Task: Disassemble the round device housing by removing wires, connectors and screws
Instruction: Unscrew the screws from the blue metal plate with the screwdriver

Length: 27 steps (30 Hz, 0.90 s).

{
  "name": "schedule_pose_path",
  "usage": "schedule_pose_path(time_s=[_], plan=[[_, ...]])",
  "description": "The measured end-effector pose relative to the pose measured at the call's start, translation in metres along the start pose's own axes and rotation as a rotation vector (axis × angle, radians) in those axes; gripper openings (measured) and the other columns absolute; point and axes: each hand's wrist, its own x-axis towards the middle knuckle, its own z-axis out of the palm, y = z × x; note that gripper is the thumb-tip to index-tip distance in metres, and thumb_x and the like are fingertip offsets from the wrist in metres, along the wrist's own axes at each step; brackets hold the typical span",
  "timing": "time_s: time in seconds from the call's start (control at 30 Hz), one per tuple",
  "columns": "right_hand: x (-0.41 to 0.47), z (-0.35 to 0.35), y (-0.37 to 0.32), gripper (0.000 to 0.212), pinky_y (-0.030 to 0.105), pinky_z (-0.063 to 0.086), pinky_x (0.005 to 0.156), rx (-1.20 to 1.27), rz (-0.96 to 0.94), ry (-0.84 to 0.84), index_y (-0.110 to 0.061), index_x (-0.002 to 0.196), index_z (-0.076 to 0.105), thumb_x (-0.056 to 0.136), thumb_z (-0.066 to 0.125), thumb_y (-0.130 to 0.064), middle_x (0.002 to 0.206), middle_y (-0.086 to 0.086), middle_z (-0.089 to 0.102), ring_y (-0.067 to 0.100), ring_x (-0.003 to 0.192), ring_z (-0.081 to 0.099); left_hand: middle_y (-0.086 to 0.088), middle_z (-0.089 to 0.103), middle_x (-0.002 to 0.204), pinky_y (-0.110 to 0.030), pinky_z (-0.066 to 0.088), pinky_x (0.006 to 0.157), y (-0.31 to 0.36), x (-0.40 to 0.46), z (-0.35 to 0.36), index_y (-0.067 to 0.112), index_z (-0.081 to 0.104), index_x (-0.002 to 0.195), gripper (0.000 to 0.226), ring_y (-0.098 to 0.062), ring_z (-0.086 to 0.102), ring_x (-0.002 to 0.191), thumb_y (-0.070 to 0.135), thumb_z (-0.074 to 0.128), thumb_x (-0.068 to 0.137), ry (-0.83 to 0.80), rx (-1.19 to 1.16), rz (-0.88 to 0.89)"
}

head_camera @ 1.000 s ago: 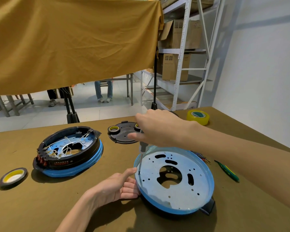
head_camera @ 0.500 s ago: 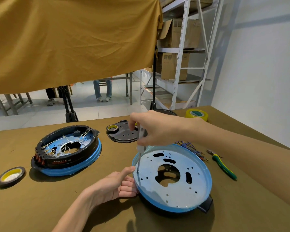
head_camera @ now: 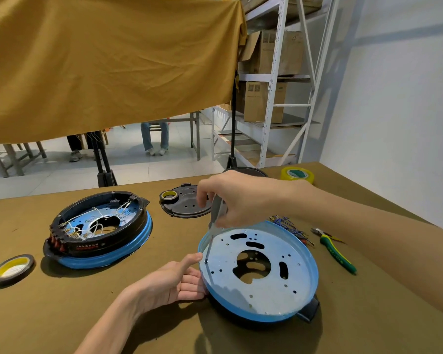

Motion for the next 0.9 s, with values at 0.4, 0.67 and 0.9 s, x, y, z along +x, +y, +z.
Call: schedule_pose_path(time_s=[0.4, 0.67, 0.9], plan=[[-0.002, 0.008, 0.000, 0.042, 0.034, 0.054, 0.071, -0.131, 0.021, 0.079, -0.022, 0.116, 0.059, 0.088, 0.074, -0.050, 0.097, -0.006, 0.062, 0.017, 0.087, 0.061, -0.023, 0.076, 0.106, -0.032, 0.063, 0.076, 0.002, -0.005, 0.006, -0.003, 0.065, 0.113, 0.092, -0.028, 0.077, 0.093, 0.067, 0.080, 0.055, 0.016, -0.018, 0.004], [-0.006, 0.001, 0.006, 0.035, 0.035, 0.058, 0.077, 0.004, -0.013, 0.038, -0.021, 0.116, 0.067, 0.084, 0.077, -0.012, 0.098, -0.007, 0.066, 0.011, 0.089, 0.063, -0.021, 0.077, 0.102, -0.030, 0.062, 0.073, 0.006, -0.011, 0.010, -0.003, 0.065, 0.114, 0.094, -0.025, 0.078, 0.088, 0.068, 0.078, 0.054, 0.051, -0.014, -0.007], [-0.012, 0.017, 0.016, 0.047, 0.027, 0.043, 0.049, -0.466, 0.154, 0.172, -0.023, 0.069, 0.055, 0.089, 0.062, -0.066, 0.063, -0.005, 0.053, 0.017, 0.057, 0.054, -0.021, 0.077, 0.103, -0.033, 0.063, 0.074, 0.011, -0.019, 0.019, -0.001, 0.064, 0.115, 0.077, -0.027, 0.077, 0.091, 0.061, 0.077, 0.071, 0.119, -0.103, -0.025]])
